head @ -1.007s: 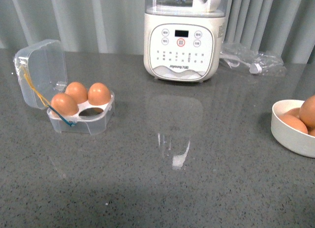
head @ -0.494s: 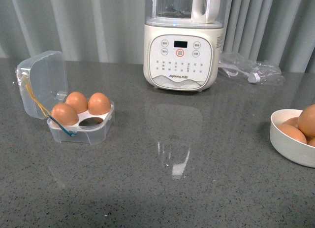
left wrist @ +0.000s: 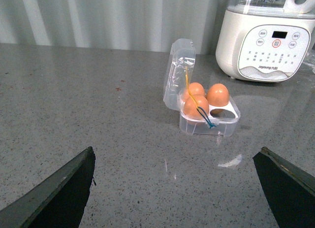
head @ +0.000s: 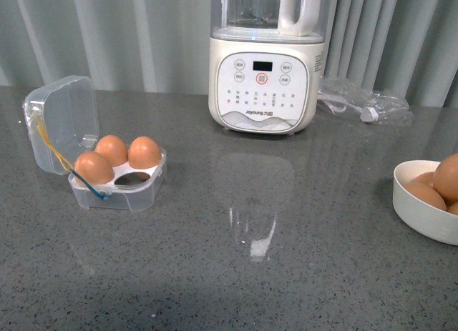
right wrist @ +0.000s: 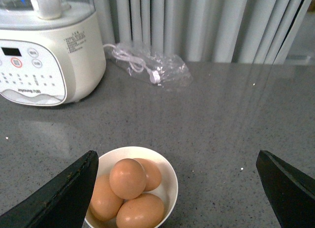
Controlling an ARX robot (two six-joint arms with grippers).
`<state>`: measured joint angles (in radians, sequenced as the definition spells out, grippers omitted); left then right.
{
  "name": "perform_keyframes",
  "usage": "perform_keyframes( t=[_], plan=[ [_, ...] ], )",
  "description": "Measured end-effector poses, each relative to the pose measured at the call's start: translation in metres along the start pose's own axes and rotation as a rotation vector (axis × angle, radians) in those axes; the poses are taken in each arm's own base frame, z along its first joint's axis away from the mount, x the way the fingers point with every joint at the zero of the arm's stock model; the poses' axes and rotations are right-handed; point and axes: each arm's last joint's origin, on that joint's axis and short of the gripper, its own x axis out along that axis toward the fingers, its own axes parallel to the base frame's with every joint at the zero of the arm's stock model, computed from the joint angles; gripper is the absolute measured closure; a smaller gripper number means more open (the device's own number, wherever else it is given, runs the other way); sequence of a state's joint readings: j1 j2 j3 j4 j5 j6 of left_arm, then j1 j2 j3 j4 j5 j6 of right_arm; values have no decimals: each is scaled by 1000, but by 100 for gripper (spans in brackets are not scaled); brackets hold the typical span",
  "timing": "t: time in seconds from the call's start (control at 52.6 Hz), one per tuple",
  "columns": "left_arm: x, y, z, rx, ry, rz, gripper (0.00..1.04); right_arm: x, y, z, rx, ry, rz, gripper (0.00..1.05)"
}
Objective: Put egg into box
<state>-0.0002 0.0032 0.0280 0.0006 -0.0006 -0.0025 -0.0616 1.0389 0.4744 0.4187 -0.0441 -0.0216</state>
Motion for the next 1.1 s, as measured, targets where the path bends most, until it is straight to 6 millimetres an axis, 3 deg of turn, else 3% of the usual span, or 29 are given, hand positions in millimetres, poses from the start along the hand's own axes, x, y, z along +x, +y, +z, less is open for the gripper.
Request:
perform_keyframes(
  t=[0.114, 0.342, 1.102],
  plan=[
    [0, 0, 0, 0, 0, 0, 7, 33, -4, 1, 24, 93, 36, 7],
    [0, 0, 0, 0, 0, 0, 7, 65, -7, -16, 34, 237, 118, 7],
    [0, 0, 0, 0, 0, 0, 7, 94, -2, -44, 14, 289, 242, 7]
  ],
)
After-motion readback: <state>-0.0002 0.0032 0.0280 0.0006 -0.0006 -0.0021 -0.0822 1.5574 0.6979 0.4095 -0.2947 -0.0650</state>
